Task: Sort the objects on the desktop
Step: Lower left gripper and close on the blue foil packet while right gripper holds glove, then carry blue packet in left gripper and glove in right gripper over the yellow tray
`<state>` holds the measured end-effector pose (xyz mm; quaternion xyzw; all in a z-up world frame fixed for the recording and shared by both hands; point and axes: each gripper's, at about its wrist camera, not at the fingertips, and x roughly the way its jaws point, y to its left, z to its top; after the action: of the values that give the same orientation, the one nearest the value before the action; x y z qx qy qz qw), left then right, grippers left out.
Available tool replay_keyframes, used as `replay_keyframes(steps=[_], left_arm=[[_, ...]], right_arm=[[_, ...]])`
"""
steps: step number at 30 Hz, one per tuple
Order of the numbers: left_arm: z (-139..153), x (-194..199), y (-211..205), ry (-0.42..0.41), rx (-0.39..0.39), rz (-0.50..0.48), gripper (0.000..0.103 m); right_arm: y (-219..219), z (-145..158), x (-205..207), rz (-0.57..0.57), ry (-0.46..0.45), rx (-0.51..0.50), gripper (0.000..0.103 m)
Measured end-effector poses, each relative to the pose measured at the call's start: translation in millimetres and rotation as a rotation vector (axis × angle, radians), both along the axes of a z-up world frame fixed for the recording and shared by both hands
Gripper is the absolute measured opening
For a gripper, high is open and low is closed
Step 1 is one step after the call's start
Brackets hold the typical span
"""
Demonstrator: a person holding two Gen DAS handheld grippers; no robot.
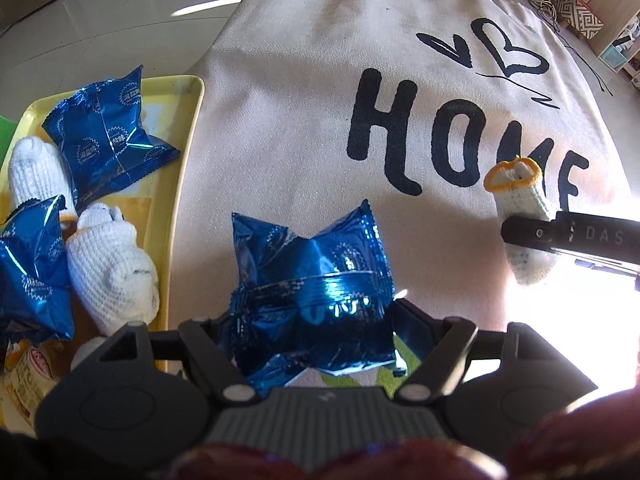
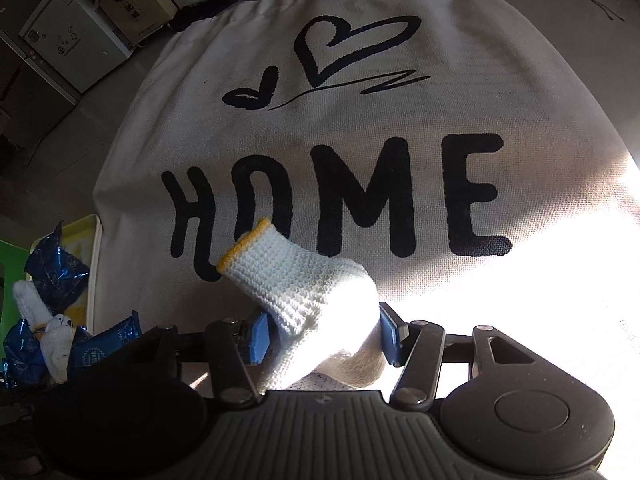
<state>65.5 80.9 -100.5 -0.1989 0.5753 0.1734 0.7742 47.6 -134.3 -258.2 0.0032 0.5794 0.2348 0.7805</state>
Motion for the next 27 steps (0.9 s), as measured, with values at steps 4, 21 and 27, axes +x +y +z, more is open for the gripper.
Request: replay_keyframes(steps=[4,21,27], left_arm=[[12,-15,12,-0.028,0.007,0.035,0.077],[52,-27,111,-0.182,0.039,0.238,0.077],[70,-59,163,-0.208,0.059,0.366,0.077]], right_arm=[[1,11,-3,0.014,0.003,0.048,0.054],[84,34,-40,0.25,0.007,0.264,0.054],[112,47,-67,0.373,0.008,0.349,0.054]])
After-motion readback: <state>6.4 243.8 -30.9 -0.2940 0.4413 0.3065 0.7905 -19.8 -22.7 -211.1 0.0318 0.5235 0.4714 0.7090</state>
